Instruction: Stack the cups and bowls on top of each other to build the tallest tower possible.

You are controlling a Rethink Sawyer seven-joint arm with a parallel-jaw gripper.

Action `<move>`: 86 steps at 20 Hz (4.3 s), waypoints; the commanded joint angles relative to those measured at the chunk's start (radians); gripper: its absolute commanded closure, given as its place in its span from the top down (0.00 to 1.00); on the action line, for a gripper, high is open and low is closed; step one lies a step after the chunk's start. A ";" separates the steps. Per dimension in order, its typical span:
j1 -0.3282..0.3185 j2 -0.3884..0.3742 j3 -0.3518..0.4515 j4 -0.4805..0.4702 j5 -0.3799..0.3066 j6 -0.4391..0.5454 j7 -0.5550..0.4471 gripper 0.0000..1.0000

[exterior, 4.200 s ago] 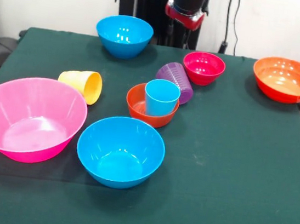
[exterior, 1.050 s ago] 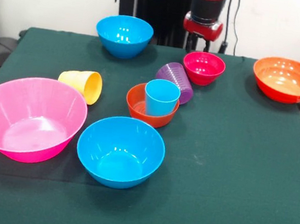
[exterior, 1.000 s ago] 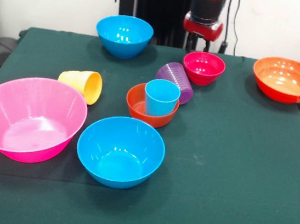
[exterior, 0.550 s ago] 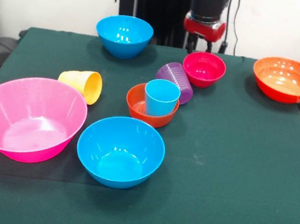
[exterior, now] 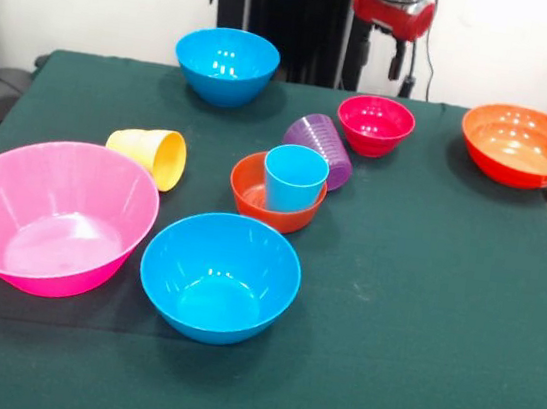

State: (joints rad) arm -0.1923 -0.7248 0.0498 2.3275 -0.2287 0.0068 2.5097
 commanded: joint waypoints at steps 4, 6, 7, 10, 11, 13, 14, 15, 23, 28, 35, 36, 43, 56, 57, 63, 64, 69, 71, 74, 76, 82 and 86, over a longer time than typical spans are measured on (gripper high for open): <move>0.026 -0.034 0.119 0.055 0.099 0.108 0.120 1.00; 0.039 -0.019 0.105 0.049 0.098 0.096 0.116 1.00; 0.043 -0.008 0.096 0.041 0.096 0.087 0.112 1.00; 0.054 0.036 0.067 0.004 0.079 0.046 0.101 1.00; 0.059 0.057 0.055 -0.012 0.073 0.024 0.101 1.00; 0.079 0.113 0.013 -0.057 0.058 -0.032 0.098 1.00; 0.081 0.145 0.001 -0.075 0.050 -0.061 0.096 1.00; 0.082 0.166 -0.013 -0.094 0.043 -0.078 0.091 1.00; 0.047 0.168 -0.078 -0.128 0.025 -0.129 0.067 1.00; 0.020 0.136 -0.091 -0.123 0.021 -0.140 0.058 1.00; 0.024 0.171 -0.097 -0.111 0.045 -0.242 0.111 1.00; 0.032 0.184 -0.098 -0.108 0.053 -0.263 0.122 1.00; 0.070 0.225 -0.097 -0.090 0.107 -0.355 0.170 1.00; 0.124 0.276 -0.048 -0.092 0.183 -0.430 0.194 1.00; 0.119 0.287 -0.048 -0.098 0.178 -0.435 0.186 1.00; 0.111 0.498 -0.089 -0.236 0.159 -0.528 0.134 1.00; 0.113 0.555 -0.099 -0.275 0.163 -0.551 0.126 1.00; 0.177 0.754 -0.169 -0.424 0.250 -0.628 0.095 1.00; 0.190 0.784 -0.179 -0.444 0.279 -0.629 0.084 1.00; 0.178 0.803 -0.166 -0.456 0.287 -0.633 0.089 1.00; 0.205 0.811 -0.181 -0.456 0.318 -0.670 0.081 0.00; 0.182 0.725 -0.166 -0.420 0.254 -0.560 0.043 0.00; 0.071 0.626 -0.072 -0.382 0.147 -0.429 0.059 0.00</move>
State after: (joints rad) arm -0.0076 -0.2179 -0.2029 2.2561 -0.1637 -0.7726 2.5108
